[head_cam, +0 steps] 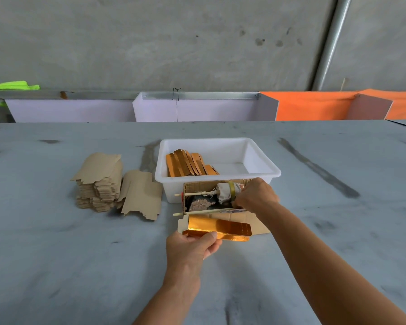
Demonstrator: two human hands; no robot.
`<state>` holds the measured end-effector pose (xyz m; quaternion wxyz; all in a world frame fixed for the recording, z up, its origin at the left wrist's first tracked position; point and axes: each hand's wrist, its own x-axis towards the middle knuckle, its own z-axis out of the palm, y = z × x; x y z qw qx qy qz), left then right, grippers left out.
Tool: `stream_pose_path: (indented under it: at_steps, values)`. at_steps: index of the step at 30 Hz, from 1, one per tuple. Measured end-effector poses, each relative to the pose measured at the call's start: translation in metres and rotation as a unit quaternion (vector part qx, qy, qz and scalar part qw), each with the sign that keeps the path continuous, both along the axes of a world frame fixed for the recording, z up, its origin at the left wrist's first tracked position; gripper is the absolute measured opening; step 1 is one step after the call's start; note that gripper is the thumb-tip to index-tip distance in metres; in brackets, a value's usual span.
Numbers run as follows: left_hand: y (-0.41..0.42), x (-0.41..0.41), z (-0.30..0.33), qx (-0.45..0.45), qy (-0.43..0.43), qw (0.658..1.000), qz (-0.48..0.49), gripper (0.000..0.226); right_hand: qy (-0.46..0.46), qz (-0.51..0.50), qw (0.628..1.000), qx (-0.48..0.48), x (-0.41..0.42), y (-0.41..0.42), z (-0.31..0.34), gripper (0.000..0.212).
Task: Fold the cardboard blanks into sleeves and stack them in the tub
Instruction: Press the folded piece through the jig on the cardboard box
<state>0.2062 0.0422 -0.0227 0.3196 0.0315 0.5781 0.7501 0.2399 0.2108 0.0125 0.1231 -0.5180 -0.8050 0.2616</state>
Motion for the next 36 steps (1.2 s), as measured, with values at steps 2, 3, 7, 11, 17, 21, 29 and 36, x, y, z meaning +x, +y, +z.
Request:
stream_pose_path:
  at_steps: [2, 3, 7, 11, 17, 21, 29, 36]
  values:
    - [0.001, 0.001, 0.000, -0.004, 0.002, 1.000, -0.001, 0.020, 0.001, -0.007, 1.000, -0.007, 0.000, -0.001, 0.002, 0.018]
    - [0.002, 0.001, 0.001, -0.006, 0.001, 1.000, -0.002, 0.021, 0.002, -0.006, 1.000, -0.011, 0.000, -0.001, 0.003, 0.020]
    - [0.005, 0.002, 0.002, -0.016, 0.002, 1.000, 0.000, 0.020, 0.035, -0.009, 0.999, -0.030, -0.001, 0.000, 0.007, 0.022]
    - [0.012, 0.004, 0.003, -0.015, 0.004, 1.000, -0.005, 0.021, 0.053, -0.005, 0.998, -0.037, -0.001, 0.002, 0.015, 0.022]
    - [0.019, 0.009, 0.004, -0.034, 0.007, 0.999, 0.004, 0.028, 0.052, -0.005, 0.995, -0.086, -0.005, 0.000, 0.025, 0.023]
    - [0.020, 0.013, 0.005, -0.022, 0.017, 0.999, 0.015, 0.024, 0.083, -0.006, 0.988, -0.127, -0.002, -0.003, 0.031, 0.019]
    - [0.015, 0.020, 0.006, 0.019, 0.052, 0.998, 0.018, 0.016, 0.150, -0.014, 0.966, -0.208, 0.009, -0.014, 0.049, 0.010]
    - [0.021, 0.014, 0.011, 0.028, 0.065, 0.997, 0.017, 0.020, 0.174, -0.014, 0.954, -0.242, 0.016, -0.023, 0.057, 0.015]
